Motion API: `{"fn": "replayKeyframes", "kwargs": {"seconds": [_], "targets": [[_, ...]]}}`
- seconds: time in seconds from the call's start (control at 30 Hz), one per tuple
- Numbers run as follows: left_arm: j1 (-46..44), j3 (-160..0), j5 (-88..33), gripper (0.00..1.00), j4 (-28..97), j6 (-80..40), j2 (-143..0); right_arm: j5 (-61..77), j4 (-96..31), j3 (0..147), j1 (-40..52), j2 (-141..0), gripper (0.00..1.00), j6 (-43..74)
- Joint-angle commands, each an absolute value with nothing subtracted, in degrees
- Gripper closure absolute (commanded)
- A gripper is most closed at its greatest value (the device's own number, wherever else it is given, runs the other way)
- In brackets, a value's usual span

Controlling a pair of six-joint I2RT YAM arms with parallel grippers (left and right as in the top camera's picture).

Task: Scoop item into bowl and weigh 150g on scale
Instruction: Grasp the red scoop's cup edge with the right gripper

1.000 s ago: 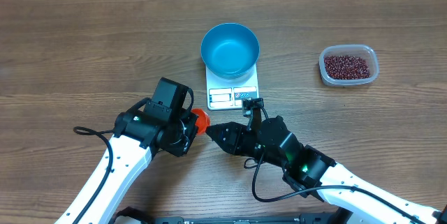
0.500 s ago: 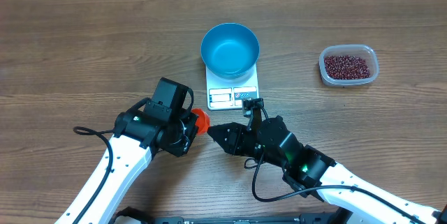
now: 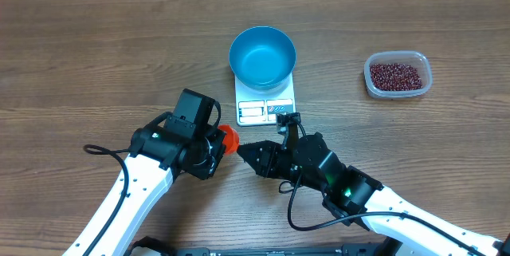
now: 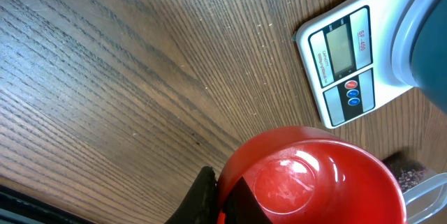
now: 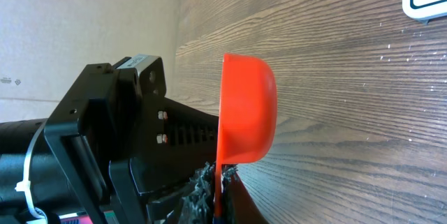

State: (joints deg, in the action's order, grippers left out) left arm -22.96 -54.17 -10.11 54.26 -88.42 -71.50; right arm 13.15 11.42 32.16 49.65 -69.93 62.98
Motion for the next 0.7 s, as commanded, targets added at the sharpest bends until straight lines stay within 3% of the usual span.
{"fn": "replayKeyframes", "kwargs": {"seconds": [0.0,0.43,0.53,0.67], "targets": [[-23.68,-55.22,-10.33,0.95,55.22,-88.73,-72.01,13.08,12.78,33.61,49.98,-69.89,0.95,63.02],[-23.68,-55.22,-10.31,0.93,55.29,-88.71,-72.01,13.15,12.73,33.61,49.98,-69.89,0.96,62.61],[-23.68,-55.22,-10.31,0.87,55.35,-88.73,-72.01,13.15,12.45,33.61,49.98,-69.89,0.96,60.84],[-23.68,-55.22,-10.11,0.66,55.7,-88.71,-72.01,13.13,11.62,33.61,49.98,-69.89,0.96,59.53]]}}
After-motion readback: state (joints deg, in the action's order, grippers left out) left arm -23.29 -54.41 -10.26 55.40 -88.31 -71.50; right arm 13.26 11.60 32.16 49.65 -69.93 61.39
